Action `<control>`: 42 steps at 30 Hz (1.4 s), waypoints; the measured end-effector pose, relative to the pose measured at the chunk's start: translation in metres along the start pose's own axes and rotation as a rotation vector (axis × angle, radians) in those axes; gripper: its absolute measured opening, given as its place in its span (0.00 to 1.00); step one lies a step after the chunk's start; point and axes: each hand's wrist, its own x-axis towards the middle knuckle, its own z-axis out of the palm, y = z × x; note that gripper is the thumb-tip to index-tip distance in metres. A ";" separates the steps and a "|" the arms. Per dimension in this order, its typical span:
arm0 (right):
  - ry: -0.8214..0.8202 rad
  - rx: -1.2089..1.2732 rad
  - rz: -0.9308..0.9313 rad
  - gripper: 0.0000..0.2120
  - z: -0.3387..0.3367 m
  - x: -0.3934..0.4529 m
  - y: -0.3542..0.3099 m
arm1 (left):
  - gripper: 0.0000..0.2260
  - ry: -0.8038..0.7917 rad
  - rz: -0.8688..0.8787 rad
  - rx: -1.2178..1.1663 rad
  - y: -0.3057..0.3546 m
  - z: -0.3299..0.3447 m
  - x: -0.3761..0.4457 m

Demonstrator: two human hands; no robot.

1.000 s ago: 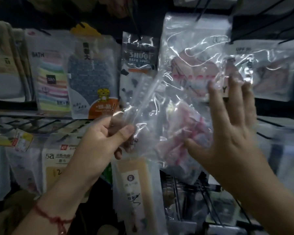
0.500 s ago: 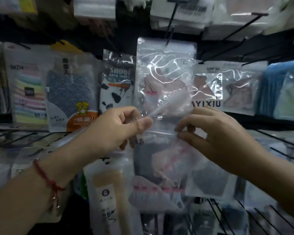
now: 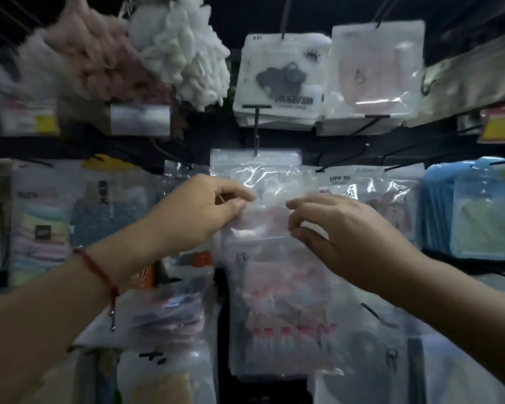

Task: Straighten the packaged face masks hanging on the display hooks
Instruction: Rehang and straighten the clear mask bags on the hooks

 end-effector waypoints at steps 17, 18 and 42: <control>-0.062 -0.098 -0.148 0.09 0.002 0.044 0.025 | 0.15 0.318 0.480 0.286 -0.021 -0.021 0.064; -0.068 -0.105 -0.147 0.10 0.003 0.047 0.026 | 0.15 0.317 0.470 0.289 -0.023 -0.020 0.066; -0.149 -0.079 -0.038 0.11 0.032 0.081 0.037 | 0.16 0.357 0.467 0.796 -0.047 -0.010 0.075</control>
